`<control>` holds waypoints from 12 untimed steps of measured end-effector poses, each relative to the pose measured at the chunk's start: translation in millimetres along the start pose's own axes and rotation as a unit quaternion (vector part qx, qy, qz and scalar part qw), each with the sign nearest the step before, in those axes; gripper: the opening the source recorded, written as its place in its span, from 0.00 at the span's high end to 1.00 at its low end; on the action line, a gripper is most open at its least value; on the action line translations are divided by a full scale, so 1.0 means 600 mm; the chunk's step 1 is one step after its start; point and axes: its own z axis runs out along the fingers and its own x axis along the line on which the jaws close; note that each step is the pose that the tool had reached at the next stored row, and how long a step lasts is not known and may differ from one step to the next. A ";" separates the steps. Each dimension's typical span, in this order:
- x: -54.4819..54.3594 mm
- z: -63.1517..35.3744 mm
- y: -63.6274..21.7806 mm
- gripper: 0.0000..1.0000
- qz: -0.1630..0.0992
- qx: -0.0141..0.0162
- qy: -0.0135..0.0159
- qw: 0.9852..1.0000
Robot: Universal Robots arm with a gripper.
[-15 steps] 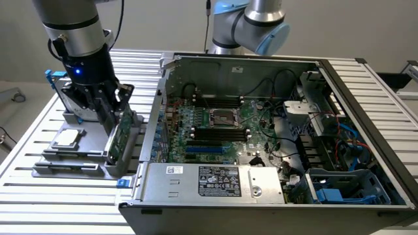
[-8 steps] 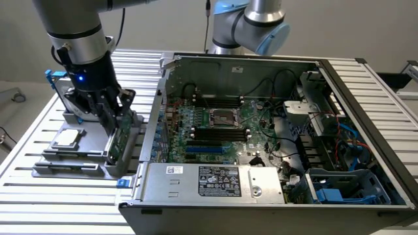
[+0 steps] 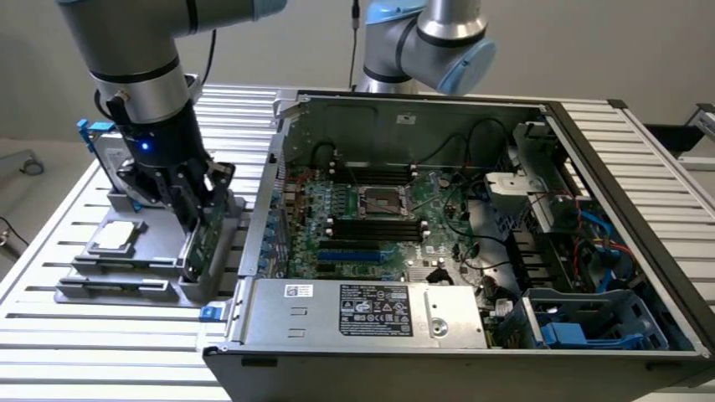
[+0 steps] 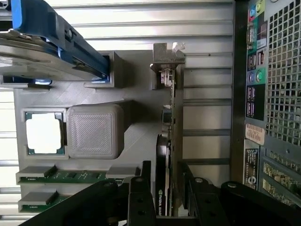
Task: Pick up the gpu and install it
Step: 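Pick up the gpu and move the gpu toward the slot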
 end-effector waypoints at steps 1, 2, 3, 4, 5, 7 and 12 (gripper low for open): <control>0.000 0.003 0.000 0.64 0.000 0.000 0.000 1.000; 0.000 0.006 0.000 0.64 0.000 0.000 -0.001 1.000; 0.000 0.008 0.000 0.64 0.000 -0.001 -0.002 1.000; 0.000 0.010 0.000 0.64 0.000 -0.002 -0.003 1.000; 0.000 0.012 0.000 0.64 0.000 -0.002 -0.004 1.000; 0.001 0.013 0.000 0.64 0.000 -0.004 -0.004 1.000; 0.002 0.015 0.000 0.64 0.000 -0.010 -0.004 1.000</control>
